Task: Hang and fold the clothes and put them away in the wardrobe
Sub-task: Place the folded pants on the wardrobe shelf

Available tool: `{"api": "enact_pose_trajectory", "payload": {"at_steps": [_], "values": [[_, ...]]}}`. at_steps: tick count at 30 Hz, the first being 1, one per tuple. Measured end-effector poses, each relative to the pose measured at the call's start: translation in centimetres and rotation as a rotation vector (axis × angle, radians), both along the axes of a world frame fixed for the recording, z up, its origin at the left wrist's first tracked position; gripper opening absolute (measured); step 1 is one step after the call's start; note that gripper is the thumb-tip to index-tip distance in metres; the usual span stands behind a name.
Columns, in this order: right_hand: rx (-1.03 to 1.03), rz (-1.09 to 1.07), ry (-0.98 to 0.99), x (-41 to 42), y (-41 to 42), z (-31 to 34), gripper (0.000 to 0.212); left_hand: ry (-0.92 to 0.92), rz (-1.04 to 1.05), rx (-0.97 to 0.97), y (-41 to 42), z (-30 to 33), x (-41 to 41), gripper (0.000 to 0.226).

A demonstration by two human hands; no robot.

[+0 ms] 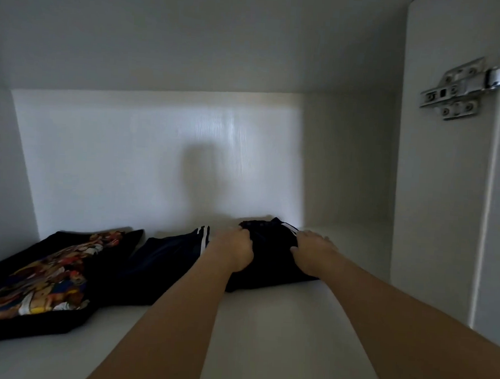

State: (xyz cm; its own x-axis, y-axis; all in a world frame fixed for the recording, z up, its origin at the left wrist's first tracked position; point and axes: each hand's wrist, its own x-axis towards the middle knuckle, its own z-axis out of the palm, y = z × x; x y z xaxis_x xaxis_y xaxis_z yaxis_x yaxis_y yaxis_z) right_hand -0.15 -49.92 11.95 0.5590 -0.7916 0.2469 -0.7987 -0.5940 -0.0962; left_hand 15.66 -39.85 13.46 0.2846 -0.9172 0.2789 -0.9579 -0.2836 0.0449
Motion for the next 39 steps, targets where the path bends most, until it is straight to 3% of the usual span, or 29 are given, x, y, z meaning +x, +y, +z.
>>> {"api": "enact_pose_trajectory", "payload": {"at_steps": [3,9,17,24,31,39], "values": [[-0.008,0.035,-0.074,-2.3,2.9,1.9,0.044,-0.063,-0.056,-0.120,2.2,1.5,-1.4,0.035],[-0.079,-0.045,-0.138,-7.6,10.7,6.4,0.066,-0.178,-0.232,-0.327,6.1,4.3,-5.6,0.036],[-0.208,-0.160,-0.276,-17.1,23.4,11.8,0.065,-0.232,-0.448,-0.379,13.3,11.0,-11.6,0.042],[-0.301,-0.319,-0.261,-26.5,34.8,13.3,0.064,-0.246,-0.704,-0.416,20.3,13.4,-22.7,0.036],[-0.318,-0.561,-0.312,-40.8,48.3,12.4,0.062,-0.181,-0.876,-0.518,29.9,14.5,-36.5,0.036],[-0.262,-0.797,-0.303,-54.9,62.6,9.9,0.061,-0.168,-1.083,-0.421,40.8,12.3,-52.9,0.037]]}}
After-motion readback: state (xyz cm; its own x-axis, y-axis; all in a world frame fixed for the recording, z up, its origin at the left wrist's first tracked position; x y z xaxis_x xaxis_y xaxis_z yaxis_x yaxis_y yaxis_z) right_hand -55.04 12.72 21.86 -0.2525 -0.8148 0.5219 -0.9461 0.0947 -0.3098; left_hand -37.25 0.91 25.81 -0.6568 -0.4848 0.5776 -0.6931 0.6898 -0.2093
